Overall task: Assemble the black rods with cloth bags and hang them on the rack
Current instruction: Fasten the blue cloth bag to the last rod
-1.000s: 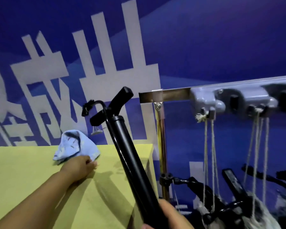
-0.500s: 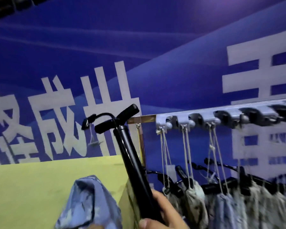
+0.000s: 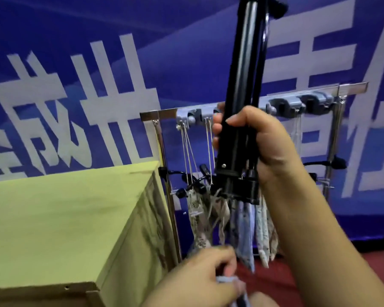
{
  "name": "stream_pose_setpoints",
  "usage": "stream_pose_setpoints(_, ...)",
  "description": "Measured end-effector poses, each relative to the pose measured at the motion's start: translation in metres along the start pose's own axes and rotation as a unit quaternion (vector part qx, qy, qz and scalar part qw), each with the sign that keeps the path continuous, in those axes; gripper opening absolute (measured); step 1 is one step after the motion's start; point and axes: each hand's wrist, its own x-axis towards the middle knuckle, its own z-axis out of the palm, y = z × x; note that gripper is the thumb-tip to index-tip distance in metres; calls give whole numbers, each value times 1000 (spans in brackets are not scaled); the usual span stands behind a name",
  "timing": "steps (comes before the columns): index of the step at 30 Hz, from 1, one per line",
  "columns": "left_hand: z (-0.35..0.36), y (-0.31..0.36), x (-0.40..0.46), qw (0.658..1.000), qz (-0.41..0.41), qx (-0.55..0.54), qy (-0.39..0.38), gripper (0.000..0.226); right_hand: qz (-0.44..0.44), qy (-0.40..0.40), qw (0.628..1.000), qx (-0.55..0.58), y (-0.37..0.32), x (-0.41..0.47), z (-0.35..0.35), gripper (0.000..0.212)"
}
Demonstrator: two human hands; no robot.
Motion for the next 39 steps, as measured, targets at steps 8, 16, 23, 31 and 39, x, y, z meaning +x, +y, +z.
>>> stream_pose_setpoints(8,-15,1,36,981,-41,-156,112,5,26,32,999,11,13,-18,-36,7)
stream_pose_setpoints(16,-23,-3,57,984,17,-86,154,9,95,2,995,-21,42,-31,-48,11)
stream_pose_setpoints(23,-35,-1,49,940,-44,-198,275,30,-14,83,993,-86,44,-35,-69,12)
stream_pose_setpoints(31,-36,-2,46,936,-46,-197,289,35,-140,143,973,-116,31,-35,-79,30)
stream_pose_setpoints(39,-32,8,60,928,-56,-269,254,29,-87,103,967,-216,57,-32,-86,17)
